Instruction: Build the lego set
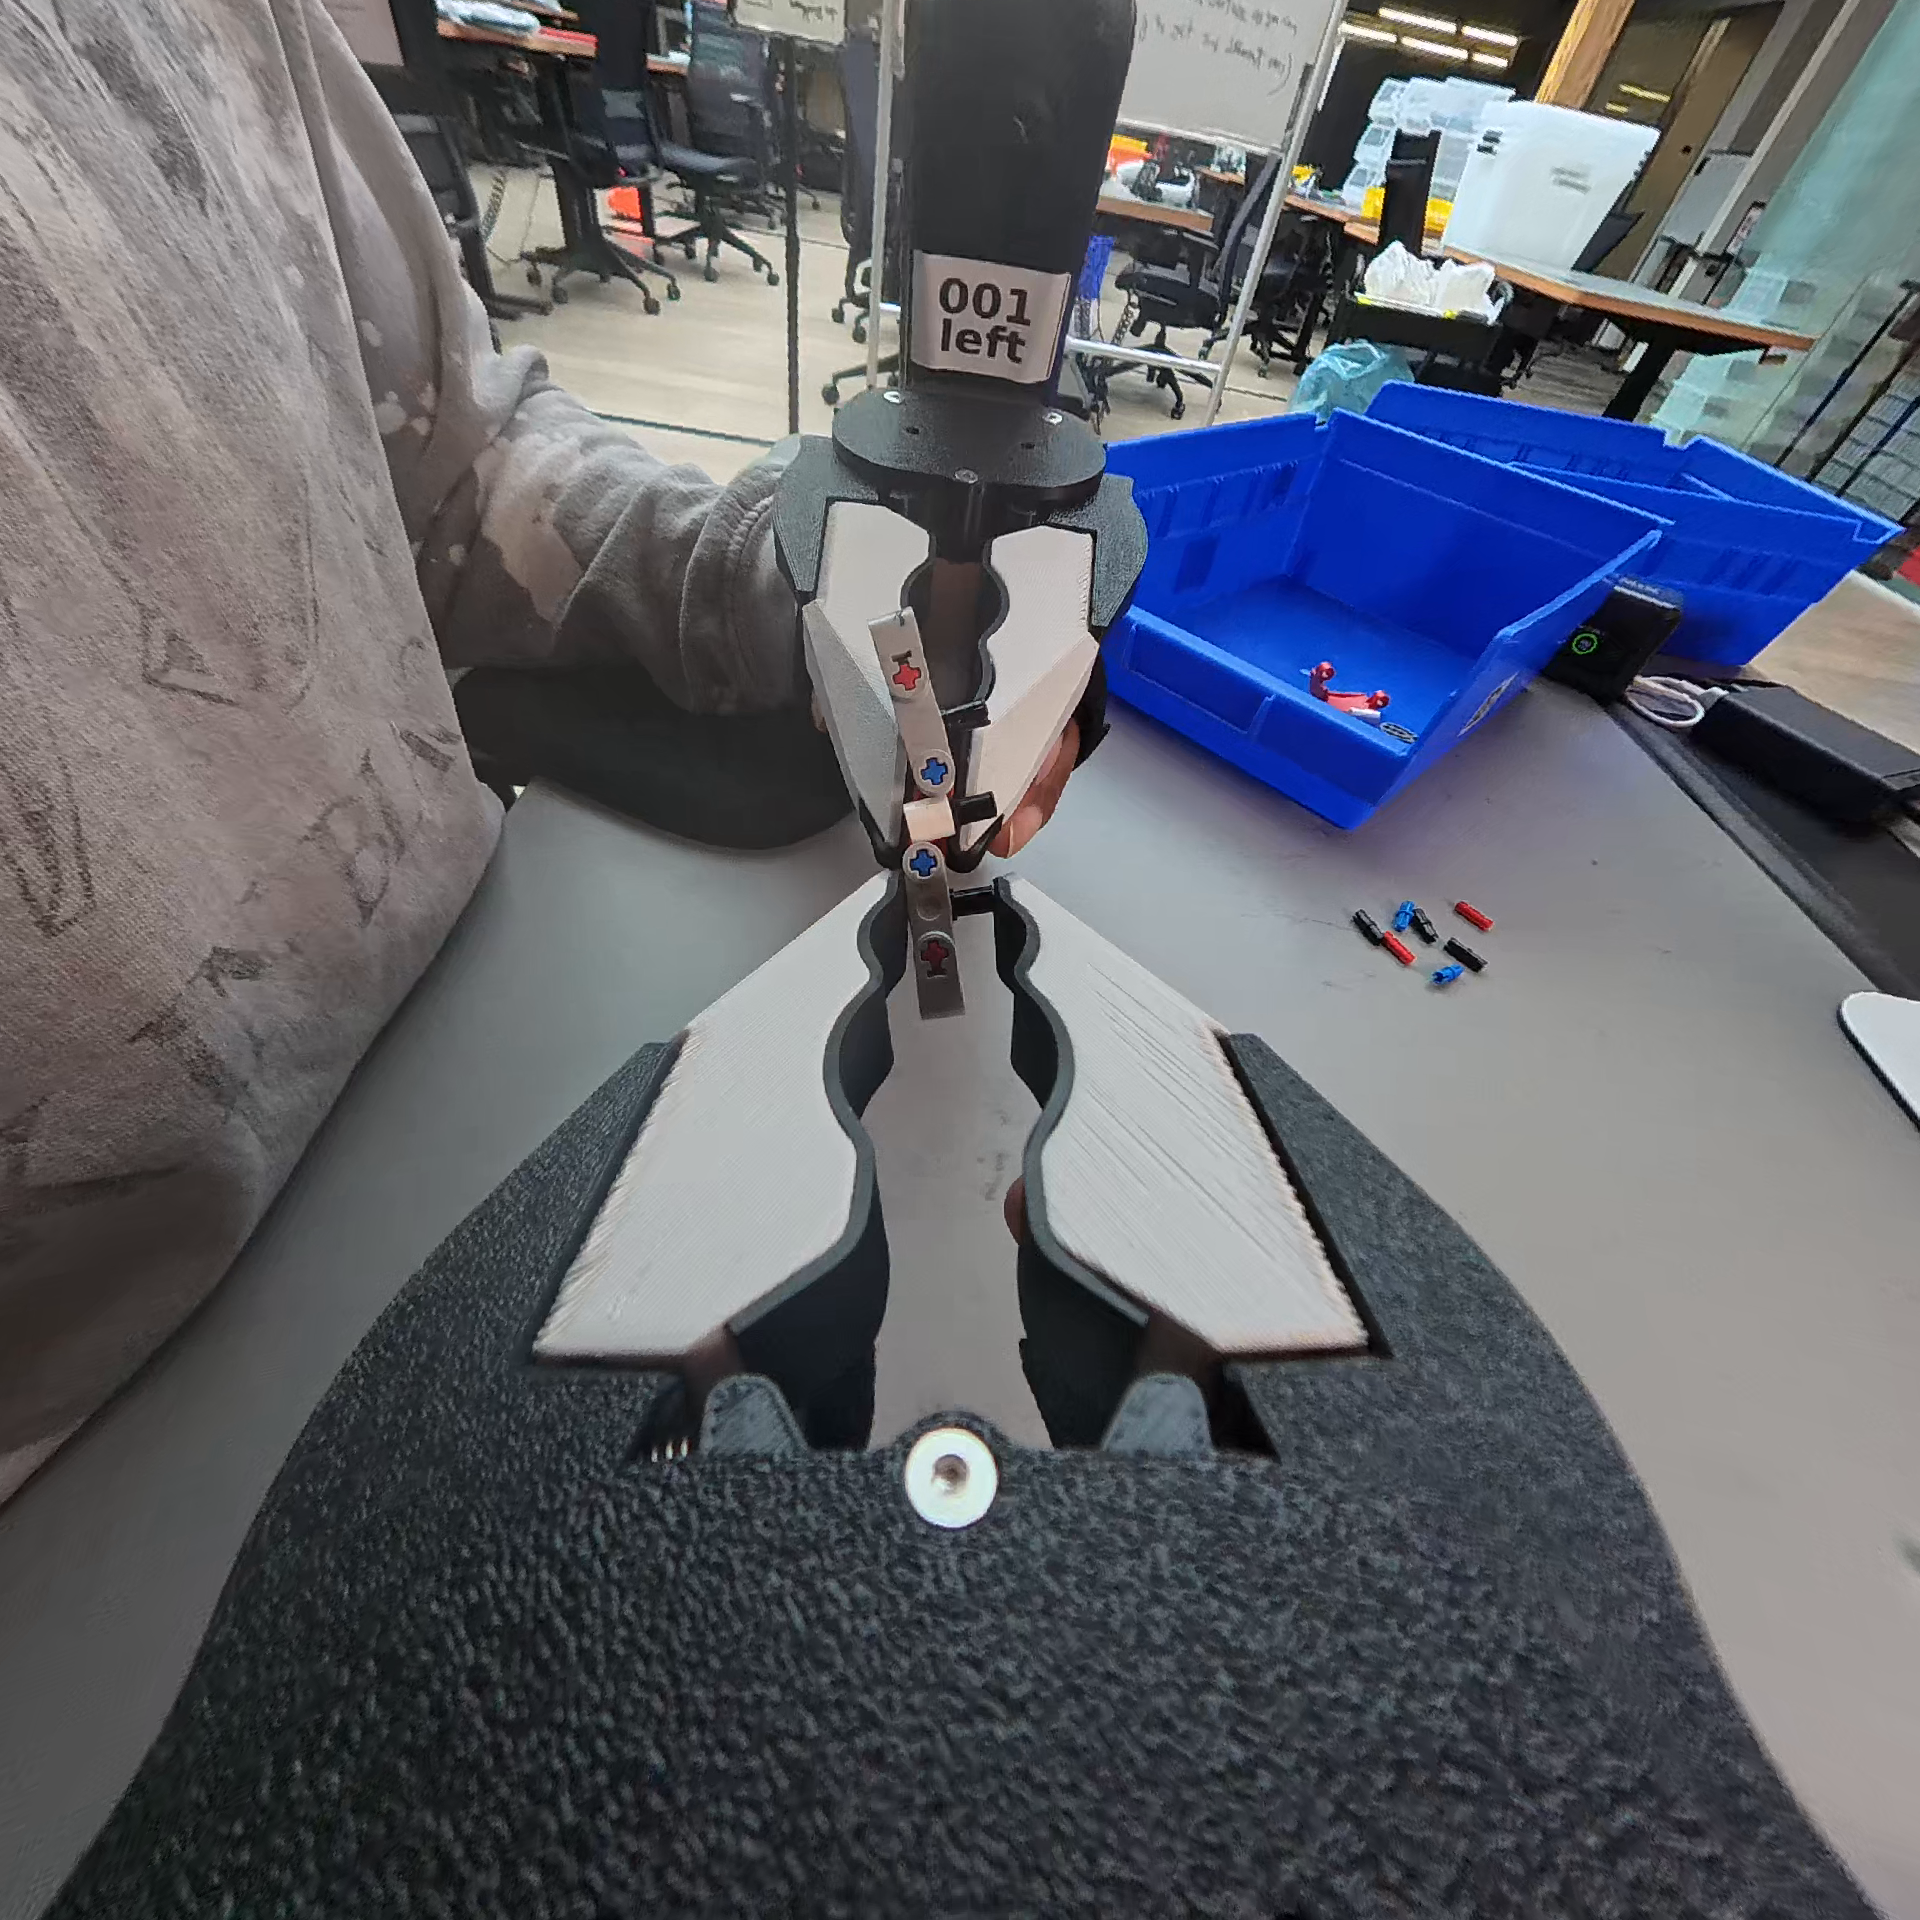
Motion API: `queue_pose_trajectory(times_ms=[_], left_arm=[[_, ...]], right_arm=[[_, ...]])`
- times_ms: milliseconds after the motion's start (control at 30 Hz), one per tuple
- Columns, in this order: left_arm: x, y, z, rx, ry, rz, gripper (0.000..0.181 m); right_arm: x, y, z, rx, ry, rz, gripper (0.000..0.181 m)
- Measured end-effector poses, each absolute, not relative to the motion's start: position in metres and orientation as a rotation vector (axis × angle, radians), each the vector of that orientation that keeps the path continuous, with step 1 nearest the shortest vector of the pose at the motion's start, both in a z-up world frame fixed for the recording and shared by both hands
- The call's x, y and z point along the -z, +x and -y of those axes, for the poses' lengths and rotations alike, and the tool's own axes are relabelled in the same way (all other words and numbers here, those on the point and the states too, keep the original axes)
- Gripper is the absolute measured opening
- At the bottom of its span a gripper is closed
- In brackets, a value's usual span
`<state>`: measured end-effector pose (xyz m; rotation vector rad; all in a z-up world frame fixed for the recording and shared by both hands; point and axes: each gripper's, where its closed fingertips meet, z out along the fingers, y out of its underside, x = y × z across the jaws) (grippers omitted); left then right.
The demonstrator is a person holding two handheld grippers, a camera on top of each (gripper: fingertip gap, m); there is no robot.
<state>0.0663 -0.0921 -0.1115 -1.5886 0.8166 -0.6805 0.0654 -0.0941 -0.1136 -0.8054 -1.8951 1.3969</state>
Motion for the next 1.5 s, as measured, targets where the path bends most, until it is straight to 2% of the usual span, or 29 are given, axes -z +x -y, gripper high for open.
queue_pose_trajectory(times_ms=[433,500,533,633,767,900,1000,1167,1367,1433,1500], left_arm=[[0.120,0.053,0.095,0.523,-1.658,-0.925,0.006],[0.140,0.022,0.092,0.425,-1.752,-0.898,0.006],[0.132,0.015,0.093,0.496,-1.724,-0.826,0.006],[0.107,0.015,0.084,0.606,-1.646,-0.700,0.006],[0.108,0.024,0.080,0.710,-1.649,-0.642,0.006],[0.116,0.030,0.079,0.756,-1.683,-0.623,0.006],[0.123,0.036,0.078,0.753,-1.712,-0.649,0.006],[0.126,0.052,0.083,0.785,-1.717,-0.718,0.006],[0.137,0.073,0.090,0.778,-1.750,-0.824,0.006],[0.139,0.075,0.092,0.777,-1.756,-0.844,0.006],[0.139,0.076,0.094,0.760,-1.753,-0.852,0.006]], right_arm=[[0.110,0.064,0.094,-1.535,-0.860,1.868,0.013],[0.065,0.076,0.065,-1.721,-0.876,1.623,0.012],[0.058,0.079,0.051,-1.627,-0.870,1.604,0.012],[0.090,0.070,0.061,-1.471,-0.904,1.762,0.013],[0.184,0.062,0.058,-0.953,-0.978,2.136,0.017],[0.208,0.066,0.054,-0.833,-1.028,2.222,0.022],[0.190,0.064,0.055,-0.976,-1.051,2.144,0.027],[0.110,0.059,0.068,-1.402,-0.972,1.835,0.027],[0.120,0.055,0.101,-1.444,-0.912,1.919,0.029],[0.121,0.056,0.104,-1.483,-0.918,1.934,0.025],[0.118,0.059,0.103,-1.502,-0.897,1.930,0.015]])
